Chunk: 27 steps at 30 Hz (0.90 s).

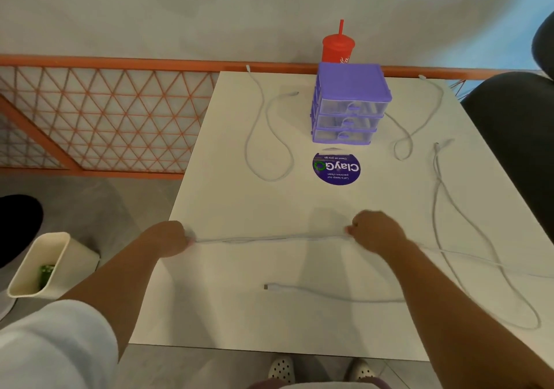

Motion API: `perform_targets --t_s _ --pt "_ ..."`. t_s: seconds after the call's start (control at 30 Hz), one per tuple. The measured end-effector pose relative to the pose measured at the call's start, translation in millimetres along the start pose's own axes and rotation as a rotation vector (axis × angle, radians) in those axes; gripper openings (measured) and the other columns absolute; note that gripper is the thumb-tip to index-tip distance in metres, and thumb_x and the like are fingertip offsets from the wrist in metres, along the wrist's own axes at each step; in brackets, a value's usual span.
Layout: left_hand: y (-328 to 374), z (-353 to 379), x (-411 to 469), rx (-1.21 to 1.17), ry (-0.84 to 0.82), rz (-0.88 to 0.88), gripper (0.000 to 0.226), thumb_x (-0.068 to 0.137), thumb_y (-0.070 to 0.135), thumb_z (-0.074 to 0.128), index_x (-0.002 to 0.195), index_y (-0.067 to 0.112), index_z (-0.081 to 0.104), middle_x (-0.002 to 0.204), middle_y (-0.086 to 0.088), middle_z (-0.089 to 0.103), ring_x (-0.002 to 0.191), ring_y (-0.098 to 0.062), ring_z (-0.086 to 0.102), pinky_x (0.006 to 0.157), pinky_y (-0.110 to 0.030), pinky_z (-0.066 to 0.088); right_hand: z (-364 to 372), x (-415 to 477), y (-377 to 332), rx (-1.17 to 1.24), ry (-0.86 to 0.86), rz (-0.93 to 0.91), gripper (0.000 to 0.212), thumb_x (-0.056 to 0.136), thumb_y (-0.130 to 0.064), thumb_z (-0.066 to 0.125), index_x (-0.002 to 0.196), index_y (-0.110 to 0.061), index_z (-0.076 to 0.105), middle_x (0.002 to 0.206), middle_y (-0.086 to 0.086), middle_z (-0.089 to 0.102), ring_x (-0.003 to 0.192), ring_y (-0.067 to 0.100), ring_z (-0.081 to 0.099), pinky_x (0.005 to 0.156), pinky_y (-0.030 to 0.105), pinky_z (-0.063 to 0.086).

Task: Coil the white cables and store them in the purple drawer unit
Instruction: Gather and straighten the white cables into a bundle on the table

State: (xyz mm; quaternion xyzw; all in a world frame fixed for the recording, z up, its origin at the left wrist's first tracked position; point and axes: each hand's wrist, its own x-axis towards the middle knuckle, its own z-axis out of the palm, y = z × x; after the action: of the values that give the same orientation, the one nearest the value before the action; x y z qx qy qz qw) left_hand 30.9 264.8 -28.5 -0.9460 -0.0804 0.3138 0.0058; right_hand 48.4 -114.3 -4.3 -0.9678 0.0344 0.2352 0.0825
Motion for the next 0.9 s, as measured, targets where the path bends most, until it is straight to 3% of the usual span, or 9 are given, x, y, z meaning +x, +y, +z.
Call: perform_targets --t_s 0.07,0.13,0.27,0.43,0.53,0.7,0.8,0.9 --pt "1.2 -1.2 0.4 0.027 -0.004 0.014 0.039 0.098 0.031 0.033 0.063 0.015 0.039 0.076 0.001 0.047 0.085 -0.020 0.048 0.072 -0.025 0.034 33.1 -4.5 6.3 0.032 -0.027 0.038 0.037 0.094 -0.039 0.041 0.111 -0.013 0.059 0.115 0.010 0.062 0.106 0.027 0.057 0.084 0.032 0.044" --pt "0.4 -2.7 1.2 0.034 -0.013 0.013 0.037 0.098 0.031 0.032 0.066 0.015 0.043 0.071 0.005 0.040 0.083 -0.018 0.046 0.071 -0.024 0.034 49.1 -10.3 9.6 0.108 -0.002 0.079 0.037 0.096 -0.039 0.034 0.109 -0.015 0.058 0.110 0.008 0.063 0.100 0.025 0.058 0.081 0.032 0.045" --pt "-5.6 3.5 1.6 -0.097 -0.011 0.019 0.040 0.099 0.031 0.033 0.064 0.015 0.041 0.067 0.003 0.042 0.075 -0.017 0.046 0.055 -0.022 0.030 50.2 -5.5 17.4 0.101 0.023 0.116 0.042 0.093 -0.048 0.036 0.109 -0.016 0.059 0.105 0.005 0.064 0.096 0.023 0.060 0.077 0.031 0.045" --pt "-9.7 11.3 2.2 -0.206 0.059 0.003 0.044 0.098 0.038 0.034 0.062 0.014 0.037 0.063 0.001 0.041 0.058 -0.012 0.038 0.053 -0.025 0.027 46.2 -4.1 30.2 0.075 0.002 0.156 0.054 0.083 -0.068 0.039 0.091 -0.018 0.059 0.080 -0.002 0.060 0.076 0.018 0.056 0.062 0.028 0.042" --pt "-9.2 14.7 2.9 -0.220 0.102 -0.018 0.043 0.098 0.039 0.036 0.064 0.013 0.043 0.064 0.000 0.044 0.060 -0.014 0.042 0.054 -0.026 0.029 46.9 -8.9 32.8 0.171 0.059 0.115 0.040 0.086 -0.059 0.044 0.089 -0.019 0.045 0.079 -0.002 0.056 0.074 0.020 0.054 0.061 0.029 0.041" --pt "-7.0 17.5 3.8 -0.207 0.136 -0.070 0.042 0.097 0.041 0.036 0.071 0.013 0.054 0.071 0.000 0.053 0.076 -0.020 0.053 0.066 -0.027 0.036 55.4 -19.4 45.3 0.248 0.152 -0.049 0.024 0.096 -0.037 0.036 0.118 -0.026 0.034 0.085 -0.001 0.059 0.072 0.022 0.055 0.063 0.032 0.043" --pt "-4.7 16.5 4.3 -0.207 0.135 -0.107 0.042 0.096 0.041 0.037 0.066 0.016 0.052 0.071 0.000 0.054 0.078 -0.021 0.054 0.067 -0.027 0.037 49.7 -11.3 45.0 0.285 0.075 0.001 0.016 0.095 -0.034 0.038 0.100 -0.020 0.045 0.088 0.003 0.063 0.075 0.023 0.057 0.069 0.034 0.049" --pt "-0.8 14.3 4.0 -0.193 0.138 -0.143 0.041 0.097 0.040 0.036 0.066 0.016 0.051 0.073 0.000 0.053 0.077 -0.020 0.052 0.068 -0.027 0.037 40.1 -4.1 47.1 0.291 -0.008 0.077 0.025 0.091 -0.041 0.046 0.091 -0.016 0.043 0.083 0.003 0.057 0.076 0.023 0.055 0.066 0.031 0.044"
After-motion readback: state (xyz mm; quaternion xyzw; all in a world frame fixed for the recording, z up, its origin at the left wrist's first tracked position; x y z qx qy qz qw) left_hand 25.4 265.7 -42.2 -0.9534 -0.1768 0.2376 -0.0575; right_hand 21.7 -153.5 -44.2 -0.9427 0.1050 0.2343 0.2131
